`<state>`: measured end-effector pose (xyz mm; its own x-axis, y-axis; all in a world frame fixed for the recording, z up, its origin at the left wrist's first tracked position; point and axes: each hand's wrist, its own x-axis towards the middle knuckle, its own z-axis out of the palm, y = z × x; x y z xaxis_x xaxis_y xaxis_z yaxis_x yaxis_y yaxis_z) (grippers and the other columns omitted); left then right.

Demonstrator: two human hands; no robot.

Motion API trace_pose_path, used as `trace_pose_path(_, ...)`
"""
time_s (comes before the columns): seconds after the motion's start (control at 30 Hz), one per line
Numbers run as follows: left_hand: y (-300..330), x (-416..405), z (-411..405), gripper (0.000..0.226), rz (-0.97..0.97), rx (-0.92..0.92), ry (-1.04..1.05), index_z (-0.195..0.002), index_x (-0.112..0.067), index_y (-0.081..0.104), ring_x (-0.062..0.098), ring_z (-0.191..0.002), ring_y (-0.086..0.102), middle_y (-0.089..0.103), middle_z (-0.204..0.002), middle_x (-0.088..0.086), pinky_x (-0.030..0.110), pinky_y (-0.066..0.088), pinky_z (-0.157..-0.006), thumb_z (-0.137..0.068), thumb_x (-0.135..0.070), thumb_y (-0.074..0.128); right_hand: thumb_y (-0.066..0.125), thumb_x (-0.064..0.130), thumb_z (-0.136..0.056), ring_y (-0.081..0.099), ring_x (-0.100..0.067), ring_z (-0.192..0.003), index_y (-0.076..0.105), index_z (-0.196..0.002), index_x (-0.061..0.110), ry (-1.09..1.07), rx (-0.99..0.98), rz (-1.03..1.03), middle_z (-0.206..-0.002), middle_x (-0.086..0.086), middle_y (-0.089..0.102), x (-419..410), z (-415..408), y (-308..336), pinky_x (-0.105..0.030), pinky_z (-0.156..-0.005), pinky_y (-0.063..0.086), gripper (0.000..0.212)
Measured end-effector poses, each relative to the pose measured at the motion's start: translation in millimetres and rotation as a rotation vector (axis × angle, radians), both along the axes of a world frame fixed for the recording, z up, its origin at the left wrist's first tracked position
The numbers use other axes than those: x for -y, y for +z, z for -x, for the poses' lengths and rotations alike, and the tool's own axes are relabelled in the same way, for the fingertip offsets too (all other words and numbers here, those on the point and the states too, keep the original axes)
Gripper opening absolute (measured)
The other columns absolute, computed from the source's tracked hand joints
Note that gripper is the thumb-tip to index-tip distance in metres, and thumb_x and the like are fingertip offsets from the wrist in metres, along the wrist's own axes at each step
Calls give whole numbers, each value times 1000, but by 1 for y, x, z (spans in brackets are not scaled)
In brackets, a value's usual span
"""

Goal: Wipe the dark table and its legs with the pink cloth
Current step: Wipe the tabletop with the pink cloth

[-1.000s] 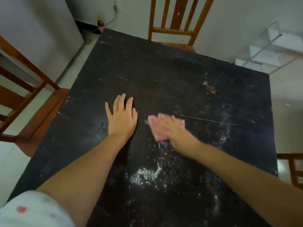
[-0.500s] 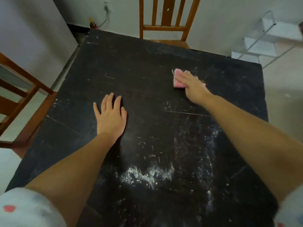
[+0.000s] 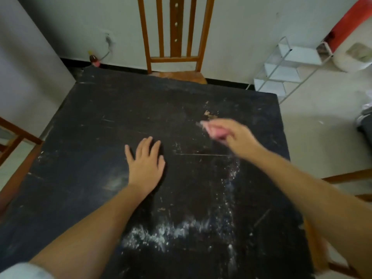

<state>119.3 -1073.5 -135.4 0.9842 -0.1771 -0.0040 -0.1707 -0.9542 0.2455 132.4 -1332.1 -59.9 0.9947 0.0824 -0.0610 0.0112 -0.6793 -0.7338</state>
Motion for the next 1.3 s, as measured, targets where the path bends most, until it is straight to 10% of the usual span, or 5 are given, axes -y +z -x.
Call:
trace_pose_path(0.3,-14,41,0,50,-37,38,-84,-138,-17,37,23,-139,21,32,-148,8,53,-3,-109,-93,-37,26,33,-12,-85,19,-23,-142,30,-146,19,51,20,349,-153,-8,25,20,-63,-64,-33,-116,1,68)
trace_pose_path(0.57,-11,41,4,46,-2,-4,-91,-140,-17,34,20,-141,15,26,-150,7,52,1,-112,-95,-30,34,45,-15,-82,6,-4,-140,41,-139,13,636,-222,89,-149,-8,32,-27,142,-37,-56,-112,23,63)
trace_pose_path(0.87,-10,45,4,45,12,56,-78,-138,-14,37,23,-140,19,31,-148,10,50,3,-113,-95,-26,37,44,-5,-89,56,-8,-108,59,-125,19,-131,-119,-28,-123,3,56,89,-62,0,-13,-82,50,46)
trace_pose_path(1.0,-12,45,3,45,-10,51,-77,-138,-15,36,23,-139,18,30,-148,8,49,2,-113,-95,-27,37,33,-12,-84,27,-32,-139,40,-140,27,-70,-147,362,-148,-10,36,106,-56,-61,-46,-117,15,69)
trace_pose_path(1.3,-3,63,4,42,20,38,-207,-132,-7,44,30,-133,33,41,-140,16,58,12,-110,-92,-19,47,41,-13,-87,4,-7,-143,28,-144,28,557,-359,162,-156,9,14,14,170,-41,-29,-119,5,71)
